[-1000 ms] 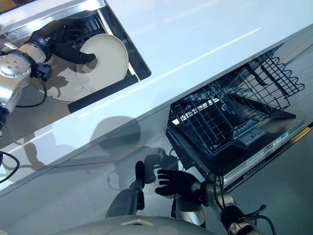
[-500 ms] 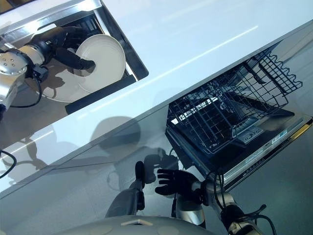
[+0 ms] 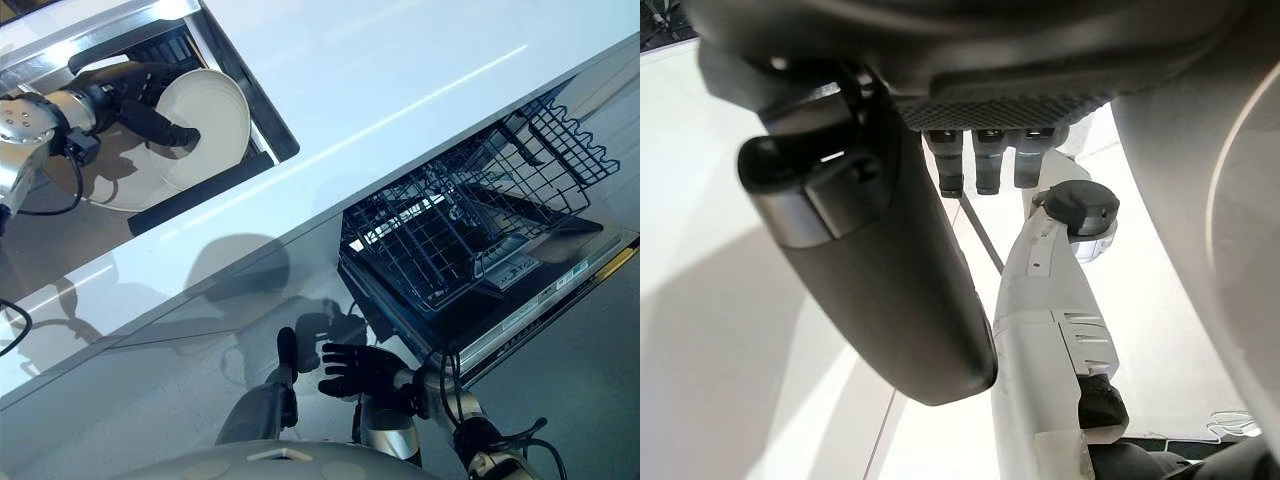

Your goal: Pick up plates and place into dishwasher.

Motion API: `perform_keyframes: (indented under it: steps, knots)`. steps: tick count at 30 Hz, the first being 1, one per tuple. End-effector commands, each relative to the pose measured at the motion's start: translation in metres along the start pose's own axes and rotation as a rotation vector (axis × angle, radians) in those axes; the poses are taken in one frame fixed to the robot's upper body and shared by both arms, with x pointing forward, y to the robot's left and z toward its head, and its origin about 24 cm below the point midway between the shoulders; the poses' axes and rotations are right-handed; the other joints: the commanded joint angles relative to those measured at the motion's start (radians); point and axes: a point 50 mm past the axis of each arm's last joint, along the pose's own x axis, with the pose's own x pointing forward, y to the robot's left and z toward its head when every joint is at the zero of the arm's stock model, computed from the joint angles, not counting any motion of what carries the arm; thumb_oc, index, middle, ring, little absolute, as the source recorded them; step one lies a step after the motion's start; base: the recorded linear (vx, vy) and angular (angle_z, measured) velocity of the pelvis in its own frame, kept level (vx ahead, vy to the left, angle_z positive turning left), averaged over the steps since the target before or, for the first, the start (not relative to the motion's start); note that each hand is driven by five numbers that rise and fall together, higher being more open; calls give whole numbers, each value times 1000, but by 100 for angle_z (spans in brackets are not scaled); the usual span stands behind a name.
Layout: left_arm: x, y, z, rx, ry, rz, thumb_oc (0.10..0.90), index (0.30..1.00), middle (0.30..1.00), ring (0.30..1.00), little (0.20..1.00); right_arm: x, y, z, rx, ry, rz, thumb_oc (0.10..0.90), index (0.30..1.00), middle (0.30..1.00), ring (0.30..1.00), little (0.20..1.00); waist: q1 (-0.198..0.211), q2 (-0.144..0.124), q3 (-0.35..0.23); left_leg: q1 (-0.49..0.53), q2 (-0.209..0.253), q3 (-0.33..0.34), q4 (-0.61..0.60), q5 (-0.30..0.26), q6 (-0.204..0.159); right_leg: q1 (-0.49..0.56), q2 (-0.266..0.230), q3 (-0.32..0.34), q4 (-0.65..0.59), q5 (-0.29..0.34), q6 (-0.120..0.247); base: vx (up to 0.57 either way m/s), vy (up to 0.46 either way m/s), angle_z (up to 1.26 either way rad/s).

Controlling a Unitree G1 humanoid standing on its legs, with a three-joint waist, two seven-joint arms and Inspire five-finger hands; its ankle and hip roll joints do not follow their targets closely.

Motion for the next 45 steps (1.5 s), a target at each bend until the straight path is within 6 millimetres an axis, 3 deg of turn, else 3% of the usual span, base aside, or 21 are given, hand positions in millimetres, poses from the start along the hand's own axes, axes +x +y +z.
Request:
perform_keyframes:
  steps: [1, 16, 28, 32, 37, 42, 45]
  knots:
    - [-18, 56, 58, -27, -193, 175, 100, 300, 300, 300, 200, -25, -7, -52, 42, 176, -1, 800, 900, 900, 900, 900, -20, 27, -23, 87, -43, 49, 2, -134, -9, -99, -33, 29, 4, 115, 63, 0, 0, 0]
    - [-22, 58, 54, -11, -188, 190, 100, 300, 300, 300, 200, -25, -5, -59, 59, 178, -13, 800, 900, 900, 900, 900, -13, 43, -86, 129, -50, 43, 2, -148, -11, -47, -31, 16, 2, 95, 63, 0, 0, 0]
    - [-26, 62, 57, 7, -214, 246, 100, 300, 300, 300, 200, -23, -3, -59, 54, 140, -56, 800, 900, 900, 900, 900, -6, 57, -169, 185, -55, 46, 2, -170, -12, 14, -26, 13, -1, 70, 63, 5, -2, 0]
    - [-33, 70, 66, 27, -274, 350, 100, 300, 300, 300, 200, -23, -4, -46, 49, 57, -82, 800, 900, 900, 900, 900, -8, 60, -188, 205, -54, 45, 2, -177, -13, 35, -22, 16, -1, 65, 62, 0, 0, 0]
    - [-44, 77, 81, 24, -403, 523, 100, 300, 300, 300, 200, -30, 0, -9, 60, -124, -41, 800, 900, 900, 900, 900, -18, 56, -201, 226, -53, 43, 2, -186, -12, 54, -16, 27, 2, 57, 56, 0, 0, 0]
    - [-53, 73, 88, -30, -538, 649, 100, 300, 300, 300, 200, -39, 7, 22, 11, -289, 19, 800, 900, 900, 900, 900, -27, 45, -214, 240, -51, 47, 2, -196, -12, 64, -12, 37, 1, 50, 52, -8, -5, -1]
    - [-59, 59, 81, -66, -625, 689, 100, 300, 300, 300, 200, -55, 8, 48, -63, -401, 20, 800, 900, 900, 900, 900, -34, 36, -222, 247, -48, 51, 2, -201, -13, 66, -9, 48, 0, 49, 51, -43, -23, -15]
